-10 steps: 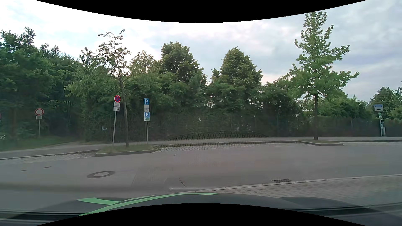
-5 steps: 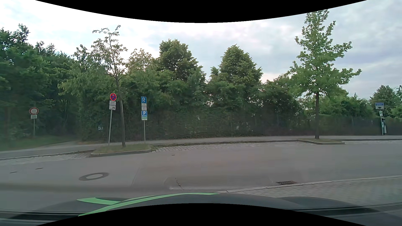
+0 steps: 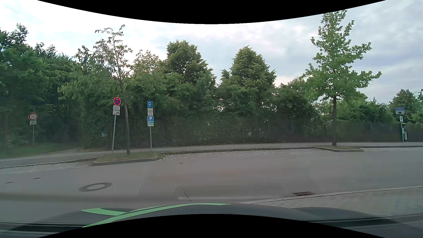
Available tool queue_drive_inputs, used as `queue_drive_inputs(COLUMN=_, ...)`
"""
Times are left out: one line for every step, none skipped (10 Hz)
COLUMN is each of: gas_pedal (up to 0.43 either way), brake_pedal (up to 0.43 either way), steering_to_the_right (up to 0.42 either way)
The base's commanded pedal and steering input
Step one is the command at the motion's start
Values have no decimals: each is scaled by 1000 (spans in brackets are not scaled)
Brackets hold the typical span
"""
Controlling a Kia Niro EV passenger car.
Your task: Follow the waypoints while adhering to traffic rules and regulations
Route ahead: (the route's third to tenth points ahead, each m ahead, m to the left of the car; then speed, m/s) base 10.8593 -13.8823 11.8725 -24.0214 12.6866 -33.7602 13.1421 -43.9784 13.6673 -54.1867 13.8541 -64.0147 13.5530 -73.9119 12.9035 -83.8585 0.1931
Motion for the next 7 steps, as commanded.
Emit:
queue_drive_inputs(gas_pedal=0, brake_pedal=220, steering_to_the_right=58)
queue_drive_inputs(gas_pedal=0, brake_pedal=220, steering_to_the_right=58)
queue_drive_inputs(gas_pedal=0, brake_pedal=220, steering_to_the_right=58)
queue_drive_inputs(gas_pedal=0, brake_pedal=220, steering_to_the_right=58)
queue_drive_inputs(gas_pedal=0, brake_pedal=220, steering_to_the_right=58)
queue_drive_inputs(gas_pedal=0, brake_pedal=220, steering_to_the_right=58)
queue_drive_inputs(gas_pedal=0, brake_pedal=220, steering_to_the_right=58)
